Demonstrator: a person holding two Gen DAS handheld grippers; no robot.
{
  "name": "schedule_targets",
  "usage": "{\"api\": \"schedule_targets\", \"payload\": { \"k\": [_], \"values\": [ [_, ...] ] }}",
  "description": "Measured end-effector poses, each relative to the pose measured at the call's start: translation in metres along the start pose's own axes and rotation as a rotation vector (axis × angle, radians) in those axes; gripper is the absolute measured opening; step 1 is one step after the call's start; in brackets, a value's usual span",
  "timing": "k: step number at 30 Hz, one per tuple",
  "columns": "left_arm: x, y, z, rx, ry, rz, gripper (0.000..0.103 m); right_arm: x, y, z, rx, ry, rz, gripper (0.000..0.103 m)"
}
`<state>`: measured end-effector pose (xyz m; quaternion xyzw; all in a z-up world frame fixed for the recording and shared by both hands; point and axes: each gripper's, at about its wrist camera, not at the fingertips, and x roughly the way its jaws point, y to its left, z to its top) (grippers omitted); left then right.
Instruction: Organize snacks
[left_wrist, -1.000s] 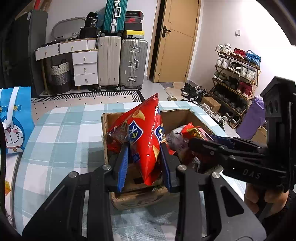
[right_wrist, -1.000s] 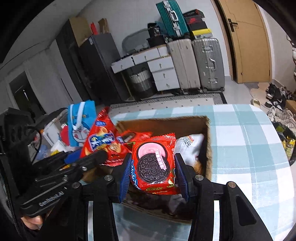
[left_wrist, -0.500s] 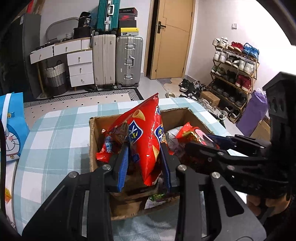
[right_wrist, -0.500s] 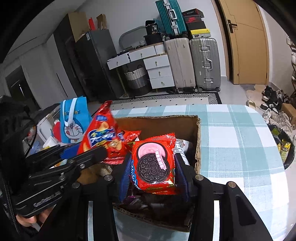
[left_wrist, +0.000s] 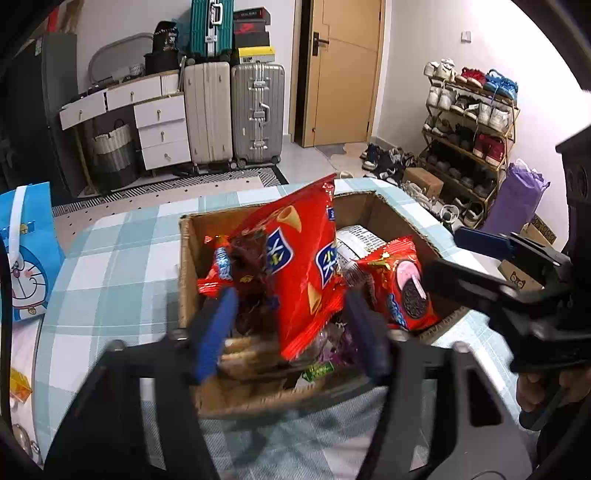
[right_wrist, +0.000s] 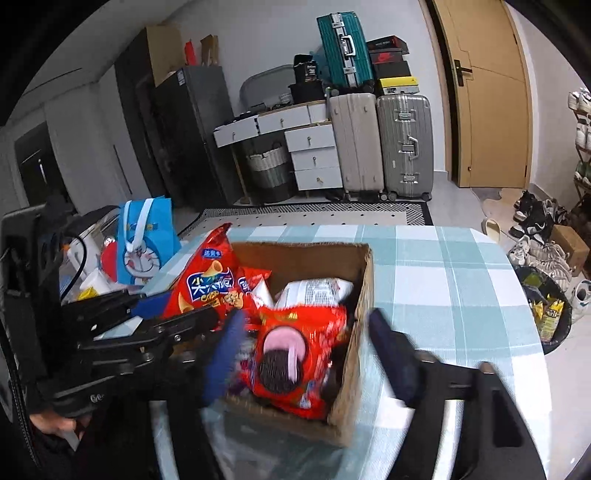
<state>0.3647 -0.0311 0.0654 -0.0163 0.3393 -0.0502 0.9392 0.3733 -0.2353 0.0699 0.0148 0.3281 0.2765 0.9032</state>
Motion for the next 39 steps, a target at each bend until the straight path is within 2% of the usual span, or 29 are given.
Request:
{"api": "schedule_targets", "payload": {
  "k": [1, 2, 3, 4, 6, 13, 20, 24, 31, 39],
  "values": [
    [-0.004, 0.001, -0.002, 0.001, -0.013, -0.003, 0.073, -0.004, 0.0, -0.002, 0.001, -0.009, -0.002, 0.094],
    [-0.01, 0.001, -0.005, 0.001, -0.024, 0.001, 0.087, -0.01, 0.0, -0.005, 0.001, -0.017, 0.003, 0.098],
    [-0.014, 0.001, -0.007, 0.002, -0.034, 0.01, 0.09, -0.014, 0.0, -0.007, -0.001, -0.019, 0.012, 0.101],
    [-0.019, 0.002, -0.009, 0.001, -0.048, 0.014, 0.091, -0.017, 0.001, -0.008, -0.006, -0.018, 0.016, 0.101],
    [-0.03, 0.004, -0.015, -0.002, -0.07, 0.016, 0.102, -0.023, 0.002, -0.012, -0.019, -0.022, 0.009, 0.102],
    [-0.064, 0.011, -0.043, 0.002, -0.102, 0.057, 0.102, -0.046, 0.016, -0.029, -0.045, -0.068, 0.007, 0.102],
    [-0.098, 0.023, -0.074, -0.071, -0.181, 0.095, 0.102, -0.069, 0.031, -0.053, -0.06, -0.106, 0.022, 0.102],
    [-0.112, 0.026, -0.088, -0.076, -0.209, 0.106, 0.102, -0.077, 0.034, -0.066, -0.056, -0.122, 0.031, 0.102],
    [-0.117, 0.018, -0.113, -0.064, -0.234, 0.117, 0.102, -0.088, 0.033, -0.086, -0.074, -0.199, 0.025, 0.102],
    [-0.108, 0.008, -0.122, -0.06, -0.26, 0.133, 0.102, -0.091, 0.033, -0.096, -0.084, -0.241, -0.001, 0.102]
  ]
}}
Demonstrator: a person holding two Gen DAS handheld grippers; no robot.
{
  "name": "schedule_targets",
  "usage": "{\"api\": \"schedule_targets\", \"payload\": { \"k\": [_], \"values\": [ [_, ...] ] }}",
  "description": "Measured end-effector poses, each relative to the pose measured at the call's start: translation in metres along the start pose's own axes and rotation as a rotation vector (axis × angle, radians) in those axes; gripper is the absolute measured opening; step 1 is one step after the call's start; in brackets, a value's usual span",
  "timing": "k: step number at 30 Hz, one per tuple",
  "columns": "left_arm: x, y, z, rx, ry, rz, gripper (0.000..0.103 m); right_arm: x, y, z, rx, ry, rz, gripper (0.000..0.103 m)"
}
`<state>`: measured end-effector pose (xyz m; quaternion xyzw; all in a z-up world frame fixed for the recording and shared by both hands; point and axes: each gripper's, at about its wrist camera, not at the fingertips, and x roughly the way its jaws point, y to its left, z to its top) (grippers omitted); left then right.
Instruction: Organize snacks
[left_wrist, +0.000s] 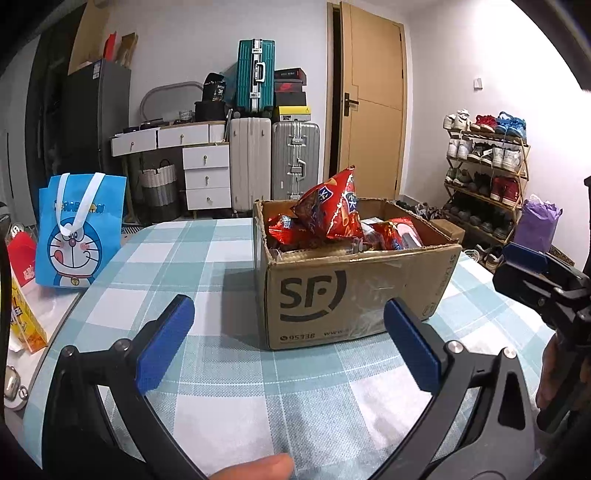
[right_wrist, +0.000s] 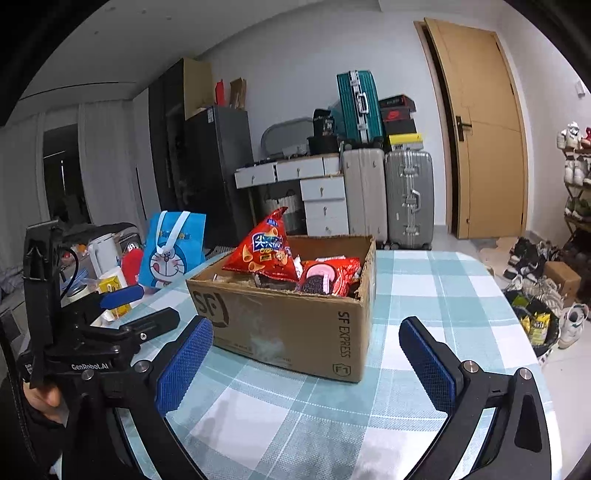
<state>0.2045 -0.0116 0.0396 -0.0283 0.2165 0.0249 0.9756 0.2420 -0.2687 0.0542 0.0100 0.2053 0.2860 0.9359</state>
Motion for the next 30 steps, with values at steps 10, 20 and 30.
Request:
{"api": "schedule_targets", "payload": {
  "k": [10, 20, 30],
  "values": [
    [0.007, 0.005, -0.004, -0.037, -0.005, 0.002, 0.102, -0.002, 0.004, -0.005, -0.028, -0.021, -0.002, 0.102],
    [0.009, 0.007, -0.005, -0.048, -0.008, 0.001, 0.102, 0.001, 0.004, -0.011, -0.04, -0.03, -0.023, 0.103],
    [0.006, 0.009, -0.006, -0.048, -0.018, 0.005, 0.102, -0.004, 0.009, -0.013, -0.067, -0.062, -0.041, 0.103]
  ]
}}
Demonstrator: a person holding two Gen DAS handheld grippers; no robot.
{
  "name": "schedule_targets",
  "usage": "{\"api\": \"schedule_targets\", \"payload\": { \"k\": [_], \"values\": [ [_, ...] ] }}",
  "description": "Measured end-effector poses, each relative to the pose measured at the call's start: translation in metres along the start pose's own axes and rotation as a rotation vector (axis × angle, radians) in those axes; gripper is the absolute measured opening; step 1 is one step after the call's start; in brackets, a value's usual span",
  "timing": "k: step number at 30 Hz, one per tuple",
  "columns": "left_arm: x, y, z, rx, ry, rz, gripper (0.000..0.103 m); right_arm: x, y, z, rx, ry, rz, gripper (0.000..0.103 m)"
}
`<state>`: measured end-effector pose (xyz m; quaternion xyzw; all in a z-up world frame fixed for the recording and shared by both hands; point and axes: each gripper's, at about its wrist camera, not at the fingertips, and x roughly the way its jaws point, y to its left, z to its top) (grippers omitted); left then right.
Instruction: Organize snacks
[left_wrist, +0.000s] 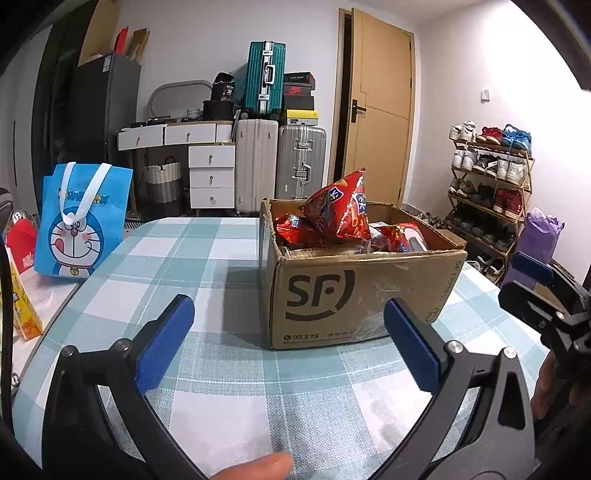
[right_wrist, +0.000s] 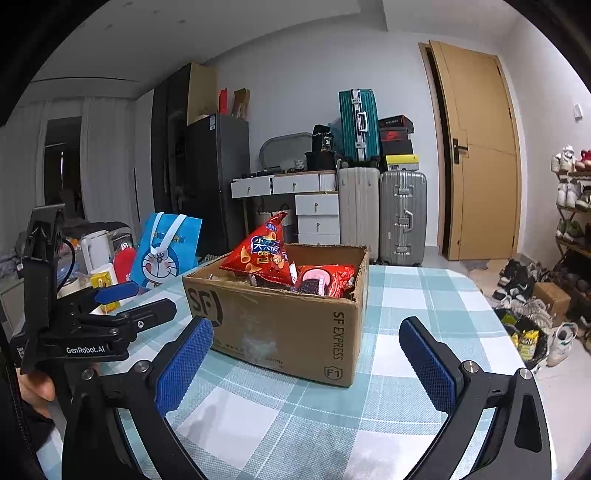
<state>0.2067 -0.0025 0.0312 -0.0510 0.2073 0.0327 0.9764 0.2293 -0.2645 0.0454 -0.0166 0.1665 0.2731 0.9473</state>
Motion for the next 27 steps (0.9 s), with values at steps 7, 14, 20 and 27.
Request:
{"api": "schedule_targets", "payload": {
  "k": [7, 14, 20, 27],
  "values": [
    [0.0004, 0.0005, -0.0014, -0.002, 0.004, -0.007, 0.102, 0.0013, 0.0028, -0.0009, -0.013, 0.002, 0.0, 0.103],
    [0.0007, -0.0011, -0.003, 0.006, -0.001, -0.017, 0.102, -0.0008, 0.0024, -0.0014, -0.006, 0.002, 0.001, 0.103],
    [-0.0005, -0.0026, -0.0034, 0.017, -0.01, -0.023, 0.102, -0.001, 0.0025, -0.0016, -0.006, 0.001, 0.0, 0.103],
    [-0.0005, -0.0026, -0.0036, 0.017, -0.011, -0.023, 0.102, -0.0011, 0.0025, -0.0009, -0.007, 0.001, 0.001, 0.103]
  ]
}}
